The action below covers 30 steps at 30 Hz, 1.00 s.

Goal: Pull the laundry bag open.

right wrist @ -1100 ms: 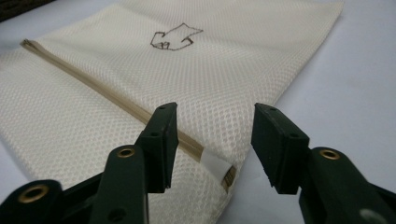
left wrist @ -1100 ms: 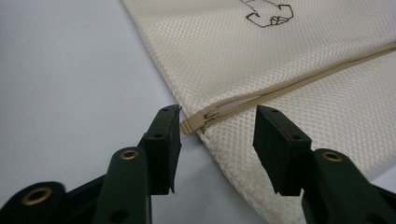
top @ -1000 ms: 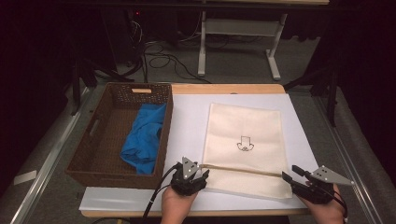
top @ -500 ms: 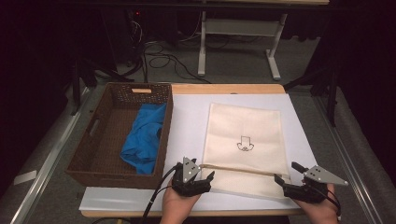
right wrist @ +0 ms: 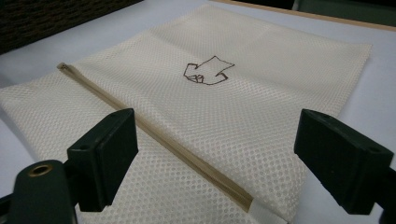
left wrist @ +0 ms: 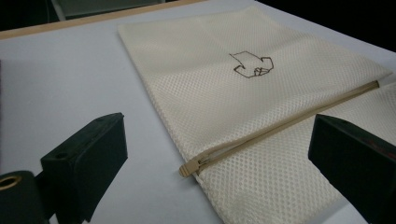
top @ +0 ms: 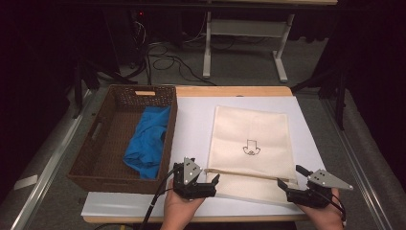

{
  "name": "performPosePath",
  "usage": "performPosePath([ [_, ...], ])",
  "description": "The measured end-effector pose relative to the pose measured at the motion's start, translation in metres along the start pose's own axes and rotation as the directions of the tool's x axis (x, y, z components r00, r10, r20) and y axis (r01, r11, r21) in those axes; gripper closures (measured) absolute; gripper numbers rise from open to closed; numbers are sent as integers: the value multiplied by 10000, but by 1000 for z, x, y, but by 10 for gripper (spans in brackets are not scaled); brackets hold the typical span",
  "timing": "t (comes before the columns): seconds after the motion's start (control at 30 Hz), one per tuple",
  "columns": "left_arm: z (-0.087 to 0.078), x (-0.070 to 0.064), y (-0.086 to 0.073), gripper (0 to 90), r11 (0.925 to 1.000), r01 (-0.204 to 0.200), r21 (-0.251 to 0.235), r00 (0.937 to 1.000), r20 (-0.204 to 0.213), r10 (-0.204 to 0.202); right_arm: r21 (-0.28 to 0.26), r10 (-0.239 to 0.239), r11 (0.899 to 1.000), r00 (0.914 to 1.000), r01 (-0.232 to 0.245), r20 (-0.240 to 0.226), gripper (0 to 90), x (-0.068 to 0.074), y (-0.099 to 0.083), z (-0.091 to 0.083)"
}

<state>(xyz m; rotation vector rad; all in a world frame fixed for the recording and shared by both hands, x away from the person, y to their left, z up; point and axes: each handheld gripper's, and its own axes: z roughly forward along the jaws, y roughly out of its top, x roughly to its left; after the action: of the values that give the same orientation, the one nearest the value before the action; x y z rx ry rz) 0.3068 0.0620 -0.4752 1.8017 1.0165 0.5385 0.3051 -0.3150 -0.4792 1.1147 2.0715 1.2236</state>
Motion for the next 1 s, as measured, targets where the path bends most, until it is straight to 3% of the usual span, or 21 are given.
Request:
performPosePath([
  [0.13,0,-1,6,26,10000,-33,-69,9999,95,34,49,-104,9999,9999,104,105,127,-2,-1,-1],
  [0.23,0,-2,11,17,9998,-199,21,9998,50,199,73,35,10000,9999,-36,137,90,-3,-1,-2],
  [0.4,-5,0,16,14,9999,-80,-109,9999,61,81,6,263,9997,9996,-263,97,22,-7,-2,-2],
  [0.53,-14,2,26,13,9991,130,-403,9998,142,-124,42,290,9996,9995,-290,94,5,-7,-2,-1],
  [0.67,-27,4,36,14,9974,88,-709,9999,78,-83,56,259,9996,9996,-260,89,5,-8,-2,-1],
  [0.77,-36,8,40,15,9963,-54,-863,9997,-262,31,91,224,9997,9997,-225,54,5,-7,-4,-1],
  [1.0,-54,27,43,17,9948,544,-860,9976,-376,-578,-12,101,9999,9999,-101,-74,5,-7,-5,-2],
])
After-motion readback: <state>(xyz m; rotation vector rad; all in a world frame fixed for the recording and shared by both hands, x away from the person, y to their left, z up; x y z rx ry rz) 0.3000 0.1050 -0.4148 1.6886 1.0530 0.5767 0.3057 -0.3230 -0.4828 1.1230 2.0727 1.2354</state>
